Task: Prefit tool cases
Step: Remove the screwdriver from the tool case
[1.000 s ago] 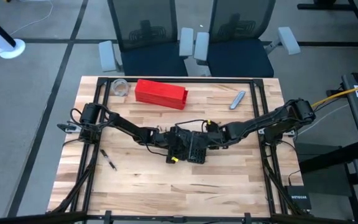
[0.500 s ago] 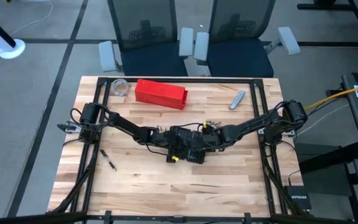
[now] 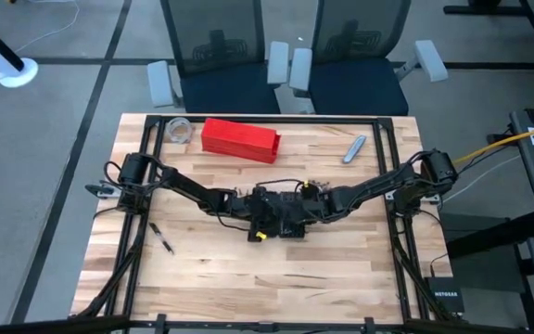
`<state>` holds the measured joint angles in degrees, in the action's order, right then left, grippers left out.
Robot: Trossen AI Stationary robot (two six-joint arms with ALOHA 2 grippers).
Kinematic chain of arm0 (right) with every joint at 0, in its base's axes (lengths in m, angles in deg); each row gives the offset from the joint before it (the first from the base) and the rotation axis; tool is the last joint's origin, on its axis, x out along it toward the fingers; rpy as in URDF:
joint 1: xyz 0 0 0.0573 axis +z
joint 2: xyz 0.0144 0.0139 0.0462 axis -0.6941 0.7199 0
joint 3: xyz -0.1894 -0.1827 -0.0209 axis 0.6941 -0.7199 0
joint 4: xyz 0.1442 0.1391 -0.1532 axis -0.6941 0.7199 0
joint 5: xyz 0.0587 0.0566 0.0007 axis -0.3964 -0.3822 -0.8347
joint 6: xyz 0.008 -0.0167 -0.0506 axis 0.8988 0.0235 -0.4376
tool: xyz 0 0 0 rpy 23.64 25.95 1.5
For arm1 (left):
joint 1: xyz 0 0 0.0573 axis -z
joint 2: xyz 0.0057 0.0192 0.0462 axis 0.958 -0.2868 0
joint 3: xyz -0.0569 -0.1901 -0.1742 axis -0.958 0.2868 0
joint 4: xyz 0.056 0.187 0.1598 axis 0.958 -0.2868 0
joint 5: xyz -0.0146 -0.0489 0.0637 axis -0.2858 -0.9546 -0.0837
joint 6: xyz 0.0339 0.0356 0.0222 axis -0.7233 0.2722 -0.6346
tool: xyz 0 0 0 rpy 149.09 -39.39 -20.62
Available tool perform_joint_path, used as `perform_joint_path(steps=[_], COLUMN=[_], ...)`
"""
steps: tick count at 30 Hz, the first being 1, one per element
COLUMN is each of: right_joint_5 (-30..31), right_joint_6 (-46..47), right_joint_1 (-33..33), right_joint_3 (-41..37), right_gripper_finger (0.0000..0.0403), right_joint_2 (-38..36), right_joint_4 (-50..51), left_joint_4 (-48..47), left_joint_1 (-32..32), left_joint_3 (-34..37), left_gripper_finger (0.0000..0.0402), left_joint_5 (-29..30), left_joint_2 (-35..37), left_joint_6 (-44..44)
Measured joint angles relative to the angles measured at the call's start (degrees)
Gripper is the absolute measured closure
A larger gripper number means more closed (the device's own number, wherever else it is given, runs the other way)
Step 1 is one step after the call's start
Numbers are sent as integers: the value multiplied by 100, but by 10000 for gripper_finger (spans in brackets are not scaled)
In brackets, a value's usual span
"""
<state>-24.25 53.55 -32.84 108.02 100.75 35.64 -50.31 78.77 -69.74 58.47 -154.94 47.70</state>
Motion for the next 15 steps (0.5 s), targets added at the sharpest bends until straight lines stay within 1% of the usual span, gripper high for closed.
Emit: perform_joint_path(steps=[4, 9, 10, 12, 15], right_joint_5=[310, 112, 81, 196, 208], right_joint_6=[-4, -599, -780, -1054, -1109], right_joint_1=[-62, -269, -278, -313, -406], right_joint_3=[32, 23, 27, 27, 34], right_gripper_finger=[221, 221, 221, 221, 221], right_joint_2=[-151, -183, -251, -443, -685], right_joint_4=[-503, -1358, -1327, -922, 124], left_joint_4=[68, 183, 175, 152, 111], left_joint_1=[0, 2, 2, 2, 11], left_joint_3=[-11, -11, -16, -20, -22], left_gripper_finger=[401, 401, 402, 402, 402], left_joint_5=[-39, -39, -38, -40, -39], left_joint_2=[-39, -107, -107, -107, -107], left_joint_6=[-1, 112, 161, 246, 280])
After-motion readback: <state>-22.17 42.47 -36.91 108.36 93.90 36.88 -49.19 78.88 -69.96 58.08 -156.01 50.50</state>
